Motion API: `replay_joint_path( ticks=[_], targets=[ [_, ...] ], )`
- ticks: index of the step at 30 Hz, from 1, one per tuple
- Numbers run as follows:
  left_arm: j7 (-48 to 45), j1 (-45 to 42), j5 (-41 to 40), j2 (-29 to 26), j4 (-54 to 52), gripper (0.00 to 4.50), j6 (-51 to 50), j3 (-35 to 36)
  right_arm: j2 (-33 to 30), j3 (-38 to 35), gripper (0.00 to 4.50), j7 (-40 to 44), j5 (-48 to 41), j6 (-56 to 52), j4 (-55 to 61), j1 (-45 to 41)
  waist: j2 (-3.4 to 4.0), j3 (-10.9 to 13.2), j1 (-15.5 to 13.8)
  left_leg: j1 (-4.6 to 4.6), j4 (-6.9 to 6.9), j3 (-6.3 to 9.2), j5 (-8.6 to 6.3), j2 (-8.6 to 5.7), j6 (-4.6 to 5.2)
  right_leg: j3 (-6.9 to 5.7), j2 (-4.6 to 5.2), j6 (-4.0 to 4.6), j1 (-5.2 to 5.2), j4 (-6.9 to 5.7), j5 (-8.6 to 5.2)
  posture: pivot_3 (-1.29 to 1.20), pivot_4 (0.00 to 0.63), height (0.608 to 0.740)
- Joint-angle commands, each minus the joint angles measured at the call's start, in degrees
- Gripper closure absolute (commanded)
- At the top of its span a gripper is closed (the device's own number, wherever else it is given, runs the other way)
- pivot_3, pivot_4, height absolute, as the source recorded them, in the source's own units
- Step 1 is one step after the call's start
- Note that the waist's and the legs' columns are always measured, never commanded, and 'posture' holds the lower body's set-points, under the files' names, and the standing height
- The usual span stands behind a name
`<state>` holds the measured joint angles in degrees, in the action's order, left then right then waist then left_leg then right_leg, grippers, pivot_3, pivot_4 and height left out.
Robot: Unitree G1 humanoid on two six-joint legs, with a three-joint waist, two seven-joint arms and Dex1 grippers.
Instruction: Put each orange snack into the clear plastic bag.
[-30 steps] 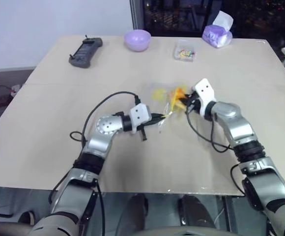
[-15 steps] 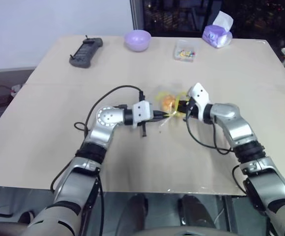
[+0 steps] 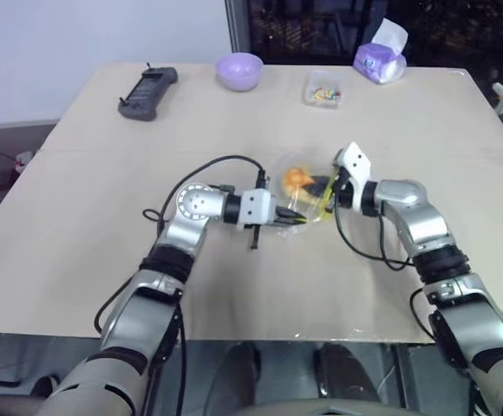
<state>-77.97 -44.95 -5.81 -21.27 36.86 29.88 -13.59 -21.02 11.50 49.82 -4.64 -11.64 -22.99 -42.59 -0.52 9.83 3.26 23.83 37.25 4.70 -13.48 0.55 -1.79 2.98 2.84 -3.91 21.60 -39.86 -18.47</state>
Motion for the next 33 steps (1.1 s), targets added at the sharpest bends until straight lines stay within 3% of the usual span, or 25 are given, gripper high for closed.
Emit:
replay_joint_path(
  ticks=[1,3,4,7,14,22,27,30,33],
  targets=[
    [-0.3,-1.7,-0.7,0.4,0.7,4.50,2.0,0.4,0.0,-2.5,4.49,-0.7,-1.3,0.0,0.3,-0.9,0.00,0.0,0.0,0.00,0.00,0.01,0.00,0.00,0.00,0.00,0.00,0.00,0.00,0.00,0.00,0.00,0.150,0.740],
    [-0.3,-1.9,-0.7,0.5,1.1,4.50,2.4,0.5,0.1,-2.2,4.49,0.8,-2.3,-1.1,2.8,0.2,0.00,0.0,0.2,0.00,0.00,0.01,0.00,0.00,-0.01,0.00,0.00,0.00,0.01,-0.01,0.00,0.00,0.150,0.740],
    [-0.2,-2.0,-0.7,0.7,1.4,4.50,2.6,0.5,-0.1,-1.7,3.58,1.3,-2.1,-1.1,3.7,0.8,0.00,0.0,0.4,0.00,0.00,0.01,0.01,0.00,-0.01,0.00,0.00,0.00,0.01,0.00,0.00,0.00,0.150,0.740],
    [1.0,-2.7,-0.7,1.3,2.6,4.50,2.8,1.1,0.0,-2.5,2.51,0.6,-2.9,-2.8,5.4,2.2,0.00,0.0,0.6,0.00,-0.01,0.00,0.01,0.01,-0.01,0.01,0.00,0.00,0.00,0.01,0.00,0.00,0.150,0.740],
    [7.4,-4.0,-1.2,1.8,5.6,4.50,-0.7,4.3,-2.6,-7.2,2.51,0.7,-8.2,-11.4,10.7,6.0,0.00,0.0,0.4,0.00,0.01,0.03,-0.01,0.00,0.02,-0.01,0.00,0.00,0.00,-0.02,0.00,0.00,0.150,0.740],
    [8.2,-1.1,-1.6,2.0,2.3,4.50,-2.2,4.8,-2.0,-12.6,2.51,-1.1,-15.1,-17.9,16.5,8.1,0.00,0.0,0.6,0.01,0.02,0.04,-0.05,0.00,0.09,-0.01,0.00,0.00,-0.01,-0.03,0.00,0.00,0.150,0.740],
    [8.3,0.3,-2.2,2.8,0.0,4.50,-3.9,4.5,1.7,-10.1,2.51,-7.4,-10.5,-14.7,11.4,4.3,0.00,0.0,0.7,0.00,0.02,0.03,-0.05,0.00,0.09,0.00,0.00,0.00,-0.01,-0.04,0.00,0.00,0.150,0.740],
    [8.6,1.0,-2.4,3.3,-2.2,4.50,-5.2,4.3,2.1,-10.1,2.51,-3.5,-13.9,-15.9,14.5,5.1,0.00,0.0,0.6,-0.01,0.02,0.03,-0.02,0.01,0.05,0.00,-0.01,0.00,0.00,-0.06,0.00,0.00,0.150,0.740],
    [8.9,1.9,-2.3,3.0,-3.4,4.50,-5.8,4.6,-2.3,-10.8,2.51,1.0,-15.5,-17.4,17.8,8.2,0.00,0.0,0.1,0.03,0.03,0.05,0.00,-0.02,0.01,-0.03,0.03,0.00,-0.02,0.00,0.00,0.00,0.150,0.740]
  ],
)
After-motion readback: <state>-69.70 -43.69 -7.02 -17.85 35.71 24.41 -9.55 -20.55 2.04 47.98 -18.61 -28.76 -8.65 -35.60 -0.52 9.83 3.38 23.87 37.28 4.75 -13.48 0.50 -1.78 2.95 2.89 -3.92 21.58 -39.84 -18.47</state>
